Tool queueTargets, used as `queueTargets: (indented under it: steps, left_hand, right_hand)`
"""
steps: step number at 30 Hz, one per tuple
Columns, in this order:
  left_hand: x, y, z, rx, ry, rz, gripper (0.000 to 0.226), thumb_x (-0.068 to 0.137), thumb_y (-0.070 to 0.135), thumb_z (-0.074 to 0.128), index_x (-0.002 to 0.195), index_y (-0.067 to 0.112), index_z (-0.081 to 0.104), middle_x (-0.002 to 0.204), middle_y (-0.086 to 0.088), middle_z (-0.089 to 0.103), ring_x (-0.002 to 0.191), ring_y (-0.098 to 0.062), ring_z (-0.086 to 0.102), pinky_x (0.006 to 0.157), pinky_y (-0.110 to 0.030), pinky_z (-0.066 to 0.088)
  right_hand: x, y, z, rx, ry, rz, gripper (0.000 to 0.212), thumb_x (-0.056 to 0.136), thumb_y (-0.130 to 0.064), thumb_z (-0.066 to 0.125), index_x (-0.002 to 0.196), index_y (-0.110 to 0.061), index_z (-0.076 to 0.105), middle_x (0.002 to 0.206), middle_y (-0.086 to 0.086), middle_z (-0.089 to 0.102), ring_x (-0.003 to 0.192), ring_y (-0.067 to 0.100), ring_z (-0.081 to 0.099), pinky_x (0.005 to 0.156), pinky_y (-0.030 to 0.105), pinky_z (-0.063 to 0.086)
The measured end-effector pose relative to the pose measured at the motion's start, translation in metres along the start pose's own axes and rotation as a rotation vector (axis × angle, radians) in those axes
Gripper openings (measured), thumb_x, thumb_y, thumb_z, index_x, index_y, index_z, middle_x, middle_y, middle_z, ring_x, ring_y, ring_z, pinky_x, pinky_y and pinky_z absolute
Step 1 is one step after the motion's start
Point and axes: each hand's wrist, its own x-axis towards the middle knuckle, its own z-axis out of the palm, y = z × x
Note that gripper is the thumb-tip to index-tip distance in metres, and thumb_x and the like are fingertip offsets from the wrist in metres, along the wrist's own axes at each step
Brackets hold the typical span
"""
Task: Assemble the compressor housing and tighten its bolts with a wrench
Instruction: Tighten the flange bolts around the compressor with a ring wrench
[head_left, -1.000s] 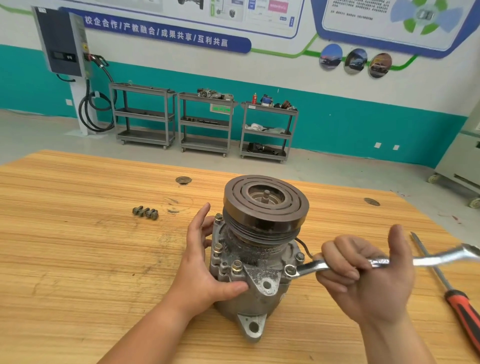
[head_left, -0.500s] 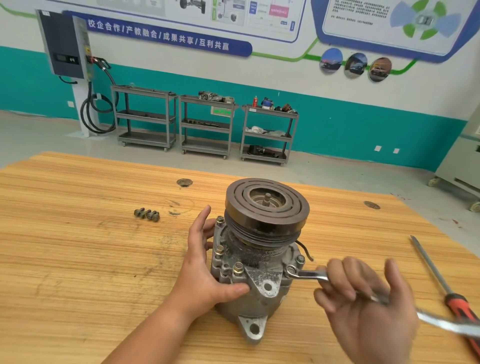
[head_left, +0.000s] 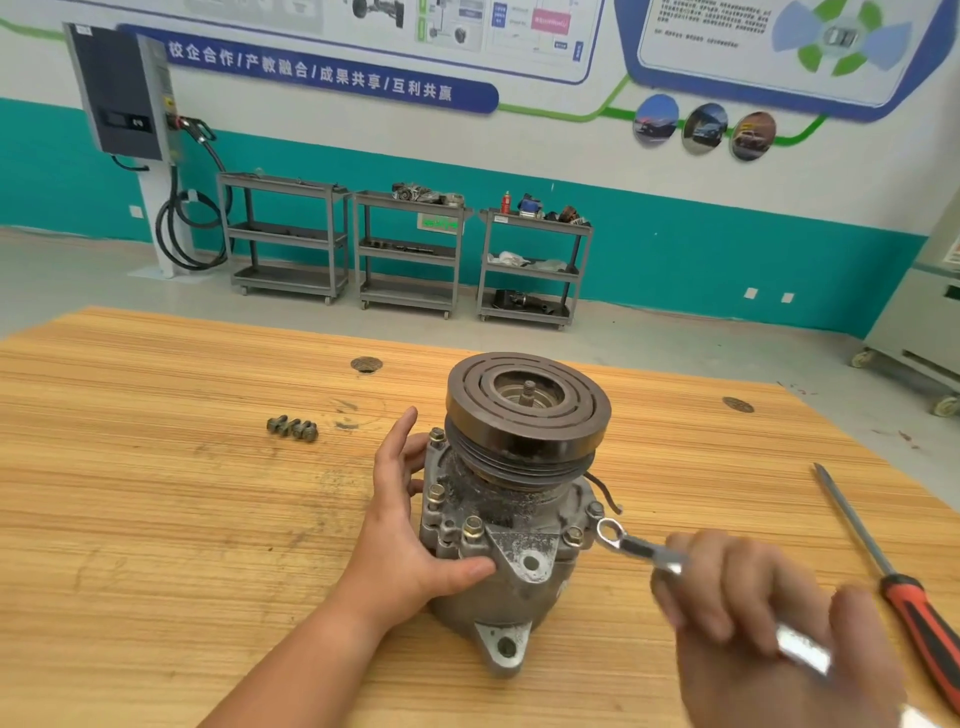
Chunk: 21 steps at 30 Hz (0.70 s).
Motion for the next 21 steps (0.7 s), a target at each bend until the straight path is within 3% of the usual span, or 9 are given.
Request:
queueTargets:
  steps: [2,4,5,8,12,21]
  left_hand:
    - [0.000,0.001,0.000,-0.004,0.000,-0.004,0.121,0.031,0.079,0.078,0.133,0.068,0.014,0.138,0.017,0.037,0.128,0.003,0.041,0.097,-0.014,0.036]
    - [0.000,0.002,0.000,-0.003,0.000,-0.004,0.121,0.031,0.079,0.078,0.133,0.068,0.014,0.138,0.017,0.036,0.128,0.003,0.040,0.097,-0.016,0.035]
    - [-0.001,0.002,0.000,-0.002,0.000,-0.004,0.121,0.031,0.079,0.078,0.133,0.068,0.014,0.138,0.017,0.036,0.128,0.003,0.040,0.098,-0.017,0.035]
    - [0.000,0.002,0.000,-0.006,0.000,-0.001,0.121,0.032,0.079,0.078,0.134,0.067,0.015,0.138,0.016,0.036,0.129,0.000,0.041,0.100,-0.023,0.036]
    - [0.000,0.001,0.000,-0.012,-0.006,0.004,0.121,0.032,0.080,0.078,0.135,0.066,0.016,0.139,0.015,0.036,0.129,-0.004,0.042,0.102,-0.028,0.037]
    - [0.000,-0.001,0.000,-0.005,0.002,0.006,0.120,0.033,0.080,0.078,0.136,0.064,0.017,0.140,0.010,0.037,0.129,-0.005,0.043,0.102,-0.030,0.038]
  right_hand:
    - [0.014,-0.008,-0.016,0.190,0.011,-0.005,0.043,0.089,-0.039,0.055,0.060,-0.014,0.035,0.055,0.006,0.031,0.057,0.019,0.028,0.052,0.033,0.025]
    - [0.032,-0.014,-0.035,-0.068,0.172,0.107,0.058,0.073,-0.063,0.062,0.053,-0.019,0.030,0.048,0.001,0.023,0.049,0.015,0.022,0.042,0.025,0.023]
    - [0.040,-0.015,-0.041,-0.118,0.159,0.187,0.061,0.068,-0.069,0.062,0.052,-0.021,0.028,0.047,-0.001,0.022,0.047,0.014,0.021,0.040,0.023,0.022]
    - [0.054,-0.005,-0.057,0.132,0.050,0.354,0.057,0.081,-0.064,0.053,0.058,-0.016,0.033,0.053,0.004,0.029,0.052,0.016,0.027,0.045,0.026,0.027]
    - [0.062,-0.005,-0.064,0.353,-0.039,0.442,0.054,0.090,-0.063,0.038,0.067,-0.013,0.036,0.062,0.009,0.034,0.060,0.019,0.030,0.054,0.030,0.028]
    - [0.072,0.001,-0.064,0.298,-0.124,0.578,0.053,0.091,-0.057,0.042,0.063,-0.013,0.036,0.059,0.006,0.034,0.055,0.018,0.029,0.051,0.027,0.028]
